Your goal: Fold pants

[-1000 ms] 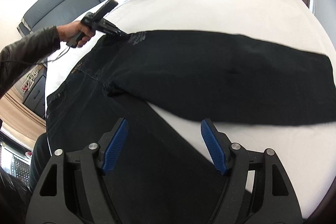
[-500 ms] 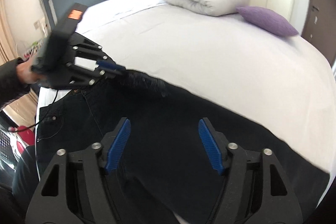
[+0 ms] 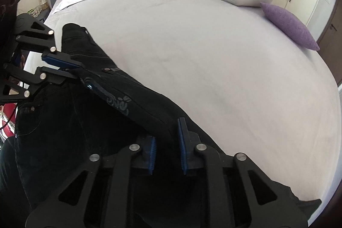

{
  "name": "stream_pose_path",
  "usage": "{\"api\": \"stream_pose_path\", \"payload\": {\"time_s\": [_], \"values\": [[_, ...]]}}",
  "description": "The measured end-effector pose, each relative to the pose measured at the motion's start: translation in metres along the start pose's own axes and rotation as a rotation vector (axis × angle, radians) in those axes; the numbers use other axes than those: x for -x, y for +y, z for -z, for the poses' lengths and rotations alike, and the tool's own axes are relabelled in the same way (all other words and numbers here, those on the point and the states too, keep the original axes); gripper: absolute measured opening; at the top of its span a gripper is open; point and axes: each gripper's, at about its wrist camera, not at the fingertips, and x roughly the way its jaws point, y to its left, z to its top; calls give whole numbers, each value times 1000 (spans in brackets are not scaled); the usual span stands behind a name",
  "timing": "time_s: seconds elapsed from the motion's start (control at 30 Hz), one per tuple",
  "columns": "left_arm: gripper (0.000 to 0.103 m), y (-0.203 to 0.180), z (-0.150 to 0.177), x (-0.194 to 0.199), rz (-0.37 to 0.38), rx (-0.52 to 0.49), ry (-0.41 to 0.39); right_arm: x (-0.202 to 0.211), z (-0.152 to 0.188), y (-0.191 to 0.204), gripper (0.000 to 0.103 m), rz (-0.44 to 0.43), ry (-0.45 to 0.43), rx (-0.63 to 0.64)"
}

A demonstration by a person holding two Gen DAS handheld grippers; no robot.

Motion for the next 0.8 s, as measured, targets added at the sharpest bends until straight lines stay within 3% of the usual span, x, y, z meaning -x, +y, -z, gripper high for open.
{"api": "stream_pose_path", "payload": {"time_s": [0.2, 0.33, 0.53, 0.8], "values": [[9, -5, 15, 23, -5, 6, -3, 22, 10, 52, 6, 0, -24, 159], [9, -16, 36, 36, 0, -6, 16, 22, 17, 106, 5, 53, -10, 342], [9, -44, 73, 44, 6, -59, 61, -4, 68, 222, 4, 282, 47, 867], [9, -88, 109, 55, -11, -229, 89, -32, 113, 279, 4, 406, 89, 1191]]}}
